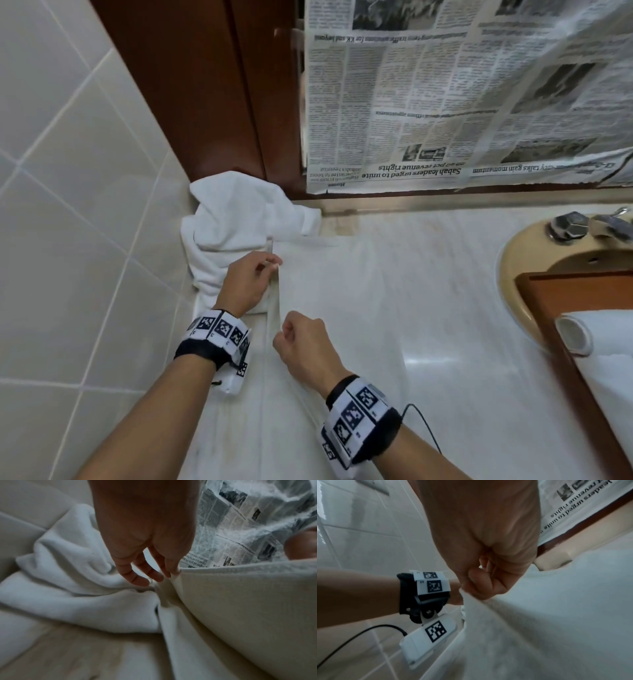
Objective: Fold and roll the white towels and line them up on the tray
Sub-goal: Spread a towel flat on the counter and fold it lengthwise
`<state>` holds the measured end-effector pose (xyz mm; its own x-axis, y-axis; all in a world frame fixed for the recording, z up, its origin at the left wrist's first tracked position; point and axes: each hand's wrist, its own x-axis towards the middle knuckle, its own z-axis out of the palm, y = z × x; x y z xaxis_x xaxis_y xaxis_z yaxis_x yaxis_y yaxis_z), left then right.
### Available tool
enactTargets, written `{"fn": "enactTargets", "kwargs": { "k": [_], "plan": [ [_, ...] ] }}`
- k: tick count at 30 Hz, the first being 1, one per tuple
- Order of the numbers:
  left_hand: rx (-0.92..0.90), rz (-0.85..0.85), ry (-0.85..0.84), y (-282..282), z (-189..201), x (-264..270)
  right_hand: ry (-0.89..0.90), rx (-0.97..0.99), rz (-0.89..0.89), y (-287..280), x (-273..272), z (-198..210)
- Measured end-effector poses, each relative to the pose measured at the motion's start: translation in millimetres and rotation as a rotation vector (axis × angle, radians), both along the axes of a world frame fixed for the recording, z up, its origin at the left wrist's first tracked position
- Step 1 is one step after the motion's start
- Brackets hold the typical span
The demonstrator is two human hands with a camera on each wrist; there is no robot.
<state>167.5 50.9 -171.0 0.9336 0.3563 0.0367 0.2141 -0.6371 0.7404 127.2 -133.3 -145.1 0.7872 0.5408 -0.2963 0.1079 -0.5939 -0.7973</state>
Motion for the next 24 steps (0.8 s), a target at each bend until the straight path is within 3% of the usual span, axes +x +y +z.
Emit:
{"fn": "enactTargets", "kwargs": {
  "k": [10,13,16,19,22,24],
  "plan": [
    [0.088,0.04,0.056,-5.1,-4.8,2.0,0.072,-0.059,0.09,0.3,6.7,-15.8],
    [0.109,0.059,0.033,-17.8,-8.2,-3.7,-0.145,-0.067,0.075,-32.7,29.6,-20.1],
    [0.146,0.069,0.059,-37.4,-14.1,-16.0,-0.35,-0.337,0.112,-78.1,60.0,-30.5],
    [0.314,0.097,0.074,-59.2,-20.7,-26.6,-0.395,-0.496,0.187,-105.9,83.5,-43.0],
    [0.454,-0.062,0.081,-79.7,-25.7,-26.2,-0.41,-0.506,0.195,-106.9,87.1,-54.3],
    [0.493,-0.19,0.177,-86.3,-33.6,-19.3,-0.413,-0.518,0.214,-101.7,82.3,-62.1]
  ]
}}
